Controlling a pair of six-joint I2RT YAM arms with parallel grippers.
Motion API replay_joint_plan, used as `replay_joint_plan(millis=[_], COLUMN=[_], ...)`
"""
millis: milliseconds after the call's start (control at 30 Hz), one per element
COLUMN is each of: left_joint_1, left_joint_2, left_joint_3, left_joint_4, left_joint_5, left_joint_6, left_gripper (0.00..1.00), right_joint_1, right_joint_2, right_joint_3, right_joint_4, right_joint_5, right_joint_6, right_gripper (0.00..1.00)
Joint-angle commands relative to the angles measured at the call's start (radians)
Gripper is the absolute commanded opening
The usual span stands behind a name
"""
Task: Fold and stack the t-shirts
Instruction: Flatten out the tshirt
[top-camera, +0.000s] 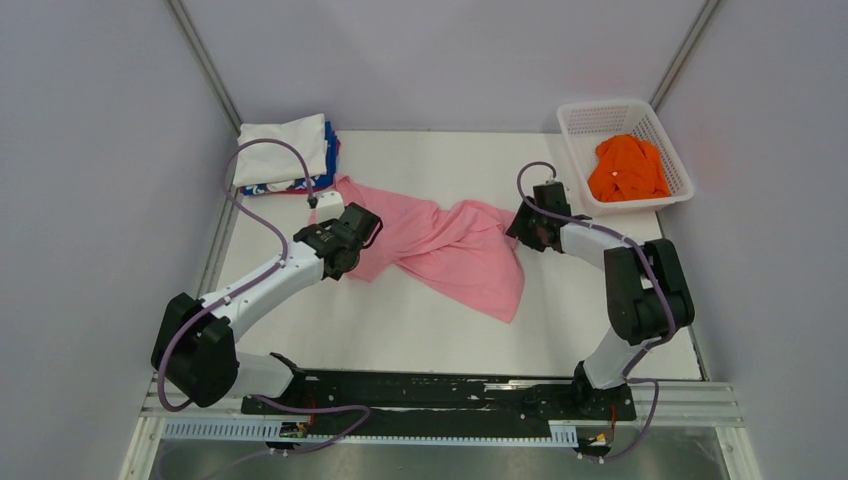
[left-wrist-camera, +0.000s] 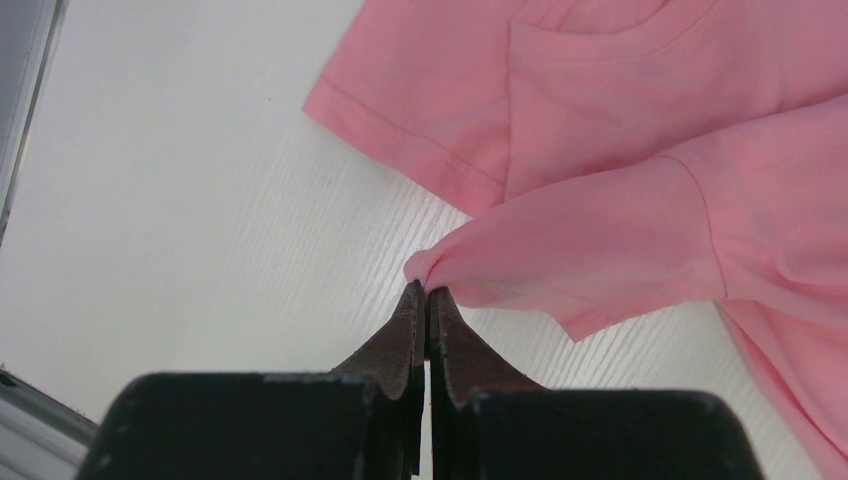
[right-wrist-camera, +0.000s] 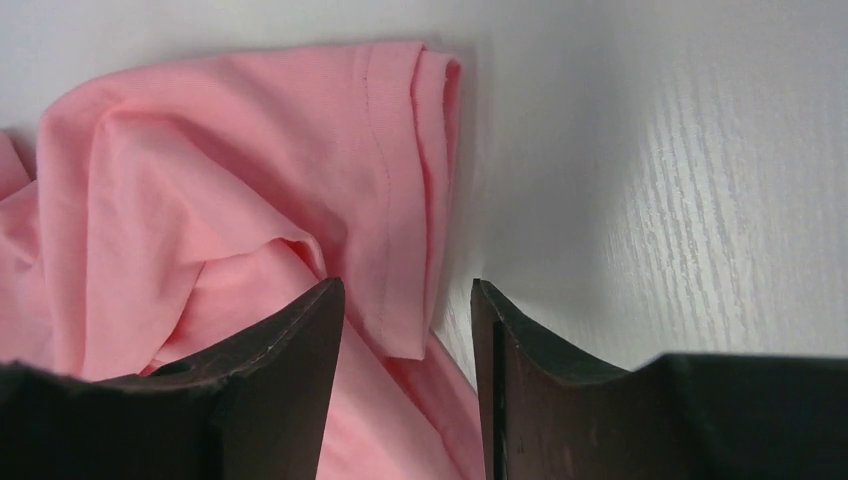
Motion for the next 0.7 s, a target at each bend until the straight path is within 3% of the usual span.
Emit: replay_joint_plan(millis=[0, 333, 533, 667], left_joint_1=[0.003, 0.003, 0.002, 0.003], left_joint_2=[-0.007, 0.007, -0.007, -0.034], left_joint_3=[-0.008, -0.018, -0.02, -0.014], left_joint_4=[0.042, 0.068, 0.067, 0.067], left_joint_5=[-0.02, -0.018, -0.026, -0.044], left_joint_6=[0.005, 0.016, 0.011, 0.009], left_gripper=[0.0, 0.0, 0.0, 0.0], right_joint_1=[0.013, 0.068, 0.083, 0.083], right_joint_2=[0.053, 0.111, 0.08, -0.003], right_joint_3=[0.063, 0.088, 0.083, 0.075], right_joint_4=[0.034, 0.005, -0.028, -0.071], right_joint_5=[-0.011, -0.009, 0.12, 0.244], right_joint_6=[0.032, 0.053, 0.076, 0.049], right_gripper=[0.47, 0.32, 0.09, 0.06])
